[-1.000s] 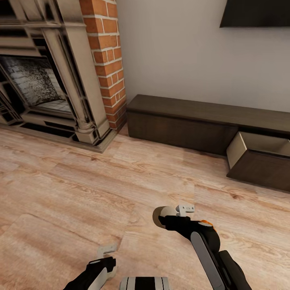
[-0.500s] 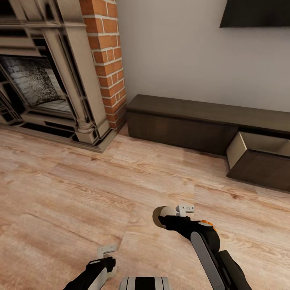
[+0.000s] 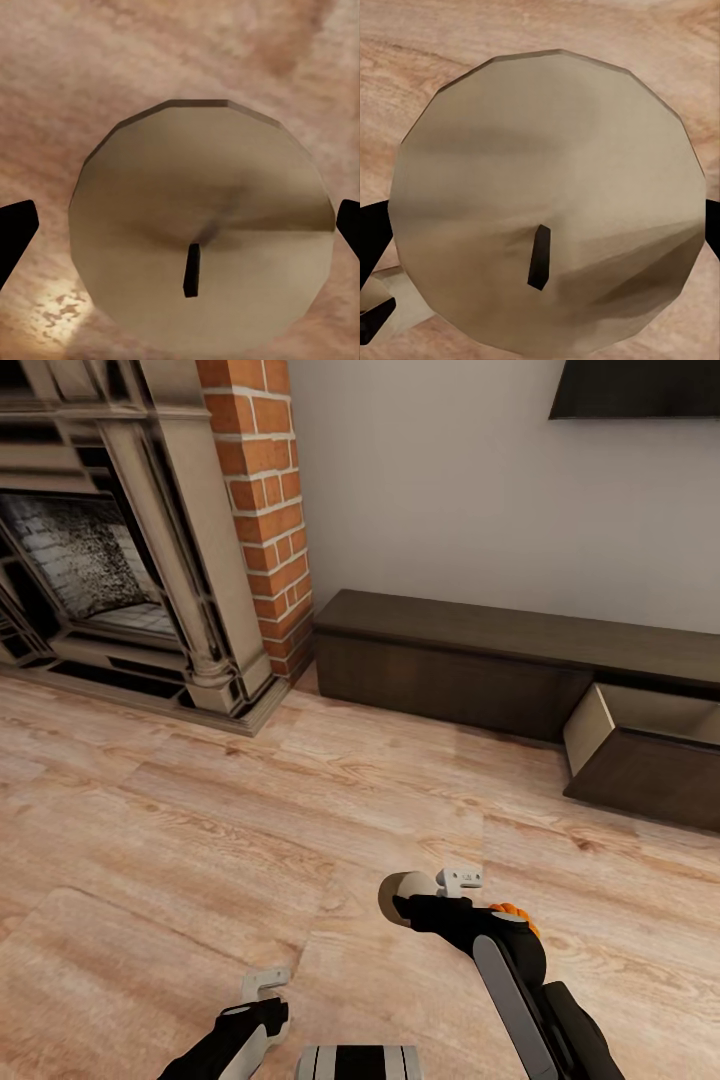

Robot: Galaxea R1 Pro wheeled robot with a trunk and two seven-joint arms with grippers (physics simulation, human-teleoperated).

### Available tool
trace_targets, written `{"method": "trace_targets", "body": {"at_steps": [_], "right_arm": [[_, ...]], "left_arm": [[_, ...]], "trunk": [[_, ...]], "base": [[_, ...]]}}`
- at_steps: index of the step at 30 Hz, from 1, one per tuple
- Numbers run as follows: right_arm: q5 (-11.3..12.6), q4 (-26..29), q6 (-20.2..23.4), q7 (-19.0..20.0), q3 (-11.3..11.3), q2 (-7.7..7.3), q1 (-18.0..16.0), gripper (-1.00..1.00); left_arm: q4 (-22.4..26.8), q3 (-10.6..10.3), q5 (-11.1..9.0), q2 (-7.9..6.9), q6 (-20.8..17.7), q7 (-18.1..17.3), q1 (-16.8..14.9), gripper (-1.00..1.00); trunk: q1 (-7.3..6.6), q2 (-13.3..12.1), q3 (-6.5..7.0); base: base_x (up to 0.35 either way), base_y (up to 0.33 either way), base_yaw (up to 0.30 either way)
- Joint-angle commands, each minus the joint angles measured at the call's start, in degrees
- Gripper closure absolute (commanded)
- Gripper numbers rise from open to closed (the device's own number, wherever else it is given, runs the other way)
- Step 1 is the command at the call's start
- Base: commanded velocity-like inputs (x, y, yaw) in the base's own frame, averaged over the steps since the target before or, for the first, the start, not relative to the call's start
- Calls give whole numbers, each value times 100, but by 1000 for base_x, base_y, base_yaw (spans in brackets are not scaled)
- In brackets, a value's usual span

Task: Place each of the two pumpkins and all three candles from the living room inside a cabinet in the living room (use any cabinet), then make sure every cabinet is closed, and position the cauldron so it is next to a table in the living room.

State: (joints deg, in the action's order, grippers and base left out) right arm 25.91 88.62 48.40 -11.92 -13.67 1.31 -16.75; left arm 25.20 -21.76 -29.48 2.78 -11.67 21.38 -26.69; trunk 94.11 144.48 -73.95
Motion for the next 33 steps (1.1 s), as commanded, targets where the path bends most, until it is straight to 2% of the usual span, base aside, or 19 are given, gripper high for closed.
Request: {"method": "trace_targets", "body": {"at_steps": [1, 4, 9, 33], "right_arm": [[63, 6, 14, -65, -4, 0, -3, 100], [63, 6, 15, -65, -4, -1, -3, 100], [63, 6, 14, -65, -4, 0, -3, 100], [63, 6, 15, -65, -4, 6, -3, 100]], "left_arm": [[12, -48, -43, -6, -21, 50, -3, -100], [13, -48, -46, -6, -15, 50, 1, -100], [19, -48, -56, -6, -5, 51, 8, -100], [29, -48, -71, -23, 17, 50, 15, -100]], "trunk": [[-1, 2, -4], [-1, 2, -4], [12, 8, -115], [12, 8, -115]], "base": [[0, 0, 0], [0, 0, 0], [0, 0, 0], [0, 0, 0]]}}
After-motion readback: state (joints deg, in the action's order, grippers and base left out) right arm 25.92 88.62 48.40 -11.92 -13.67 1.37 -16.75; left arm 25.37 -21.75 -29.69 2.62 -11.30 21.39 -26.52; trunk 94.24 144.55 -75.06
